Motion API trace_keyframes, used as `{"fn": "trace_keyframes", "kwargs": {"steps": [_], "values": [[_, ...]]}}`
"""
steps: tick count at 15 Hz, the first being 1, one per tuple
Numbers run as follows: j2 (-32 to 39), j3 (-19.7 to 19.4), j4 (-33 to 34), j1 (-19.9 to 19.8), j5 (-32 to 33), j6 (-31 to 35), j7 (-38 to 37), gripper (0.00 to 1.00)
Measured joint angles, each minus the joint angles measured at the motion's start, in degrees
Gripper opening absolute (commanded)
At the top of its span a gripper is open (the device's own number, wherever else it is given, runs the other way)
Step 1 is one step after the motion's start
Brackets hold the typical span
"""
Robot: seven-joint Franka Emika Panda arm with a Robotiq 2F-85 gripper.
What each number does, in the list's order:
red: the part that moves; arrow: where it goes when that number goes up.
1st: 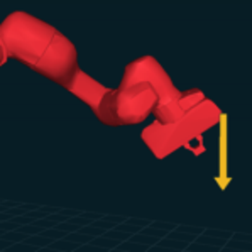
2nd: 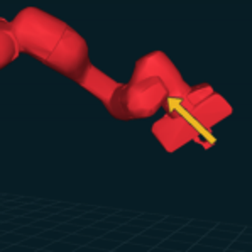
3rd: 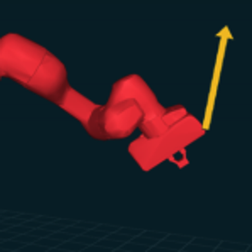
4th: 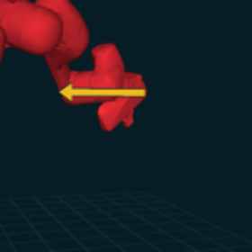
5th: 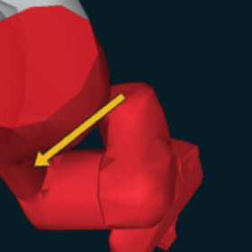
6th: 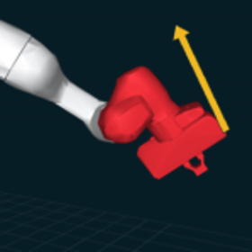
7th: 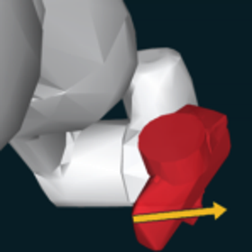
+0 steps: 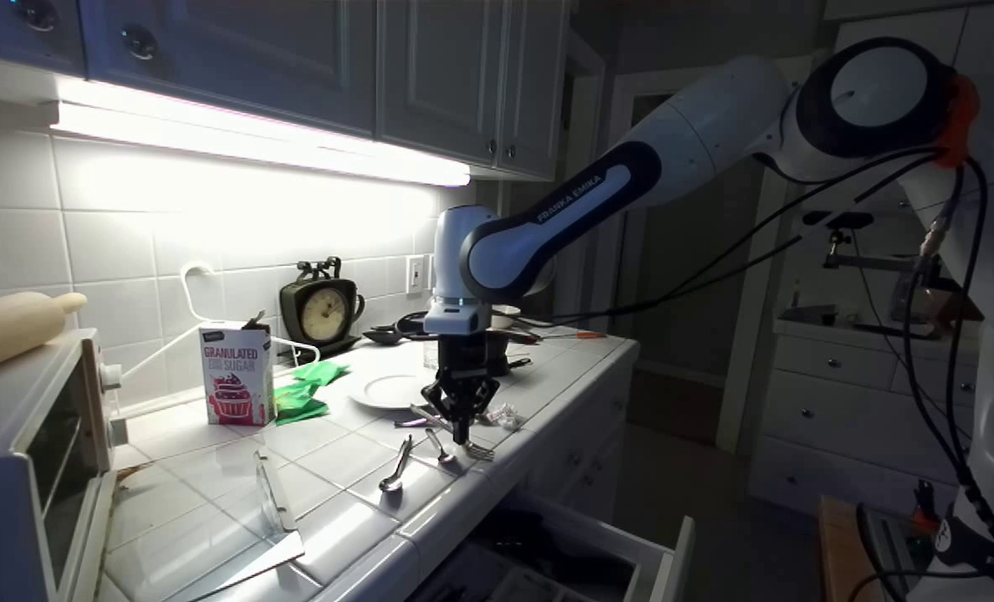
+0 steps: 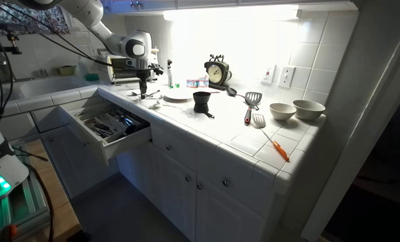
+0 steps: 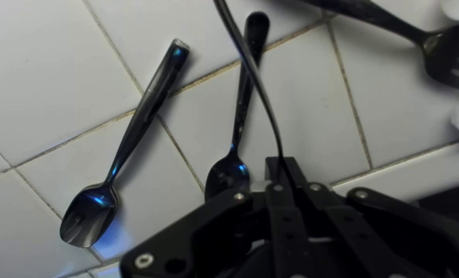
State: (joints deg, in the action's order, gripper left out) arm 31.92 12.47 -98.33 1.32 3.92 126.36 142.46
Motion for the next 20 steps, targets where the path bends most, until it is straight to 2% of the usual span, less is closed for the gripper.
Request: {"fn": "trace_keyframes", "kwargs": {"steps": [7,14,20], "values": [[0.5,-0.1,0.8,0.8,2.5,-1.6,4.7,0.01],[1.4,-1.9,2.5,2.5,7.3,-1.7,7.1,0.01],[1.8,-4.5,2.5,5.1,13.5,3.7,6.0,0.01]]}}
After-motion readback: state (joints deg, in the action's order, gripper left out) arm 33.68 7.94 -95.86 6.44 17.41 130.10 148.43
